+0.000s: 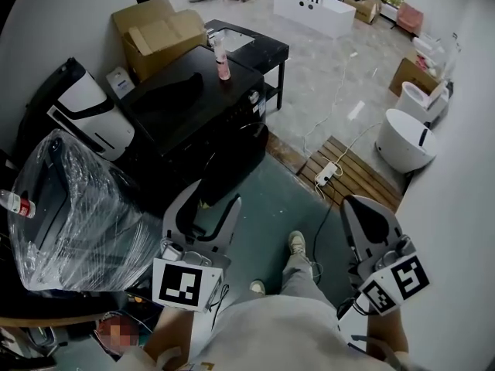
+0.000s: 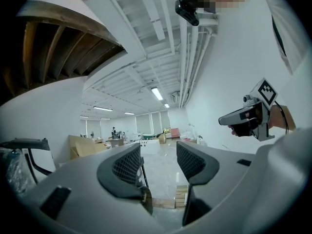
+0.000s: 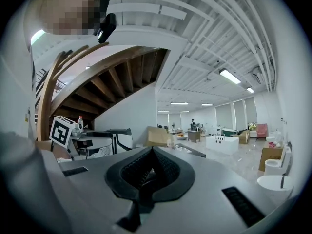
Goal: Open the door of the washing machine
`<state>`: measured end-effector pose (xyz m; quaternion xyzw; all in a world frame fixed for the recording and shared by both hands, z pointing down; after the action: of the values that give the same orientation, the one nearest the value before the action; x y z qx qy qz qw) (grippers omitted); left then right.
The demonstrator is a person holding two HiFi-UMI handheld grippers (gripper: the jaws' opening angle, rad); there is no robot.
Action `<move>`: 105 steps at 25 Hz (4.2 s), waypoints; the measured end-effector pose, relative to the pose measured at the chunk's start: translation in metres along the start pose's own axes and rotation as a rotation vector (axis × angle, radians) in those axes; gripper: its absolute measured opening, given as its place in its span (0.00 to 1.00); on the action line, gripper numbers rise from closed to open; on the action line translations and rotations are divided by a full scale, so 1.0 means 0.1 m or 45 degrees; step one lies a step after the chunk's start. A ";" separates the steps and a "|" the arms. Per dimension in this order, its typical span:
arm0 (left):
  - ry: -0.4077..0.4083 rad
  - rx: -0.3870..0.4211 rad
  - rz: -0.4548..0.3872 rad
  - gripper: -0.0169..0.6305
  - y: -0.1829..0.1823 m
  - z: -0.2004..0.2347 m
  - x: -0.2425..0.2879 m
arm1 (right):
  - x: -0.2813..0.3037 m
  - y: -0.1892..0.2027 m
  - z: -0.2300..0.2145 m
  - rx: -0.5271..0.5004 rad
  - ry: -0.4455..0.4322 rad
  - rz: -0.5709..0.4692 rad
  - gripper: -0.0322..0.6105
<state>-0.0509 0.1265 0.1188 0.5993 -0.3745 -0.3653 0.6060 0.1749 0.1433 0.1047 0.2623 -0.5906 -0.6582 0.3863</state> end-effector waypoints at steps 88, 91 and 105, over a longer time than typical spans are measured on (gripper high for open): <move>0.050 0.412 1.430 0.25 5.17 1.94 5.19 | 4.35 4.17 -2.23 0.405 -0.327 0.359 0.09; 0.121 0.362 1.454 0.24 5.17 1.76 5.12 | 4.30 4.22 -2.22 0.412 -0.327 0.368 0.09; 0.462 0.486 1.427 0.24 5.17 0.84 4.52 | 3.89 4.32 -2.00 0.410 -0.375 0.477 0.09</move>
<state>0.0754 -0.3069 0.6426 0.4618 -0.5822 0.1897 0.6418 0.2012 -0.2915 0.5380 0.1082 -0.7754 -0.5040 0.3648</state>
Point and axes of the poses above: the fingertips, and each gripper's own axes: x forward along the fingers, z to its left, y out of its underside, the point moved 3 cm from there along -x, backward along the fingers, and after that the axes turned 10 degrees about -x, right-handed, at the moved point
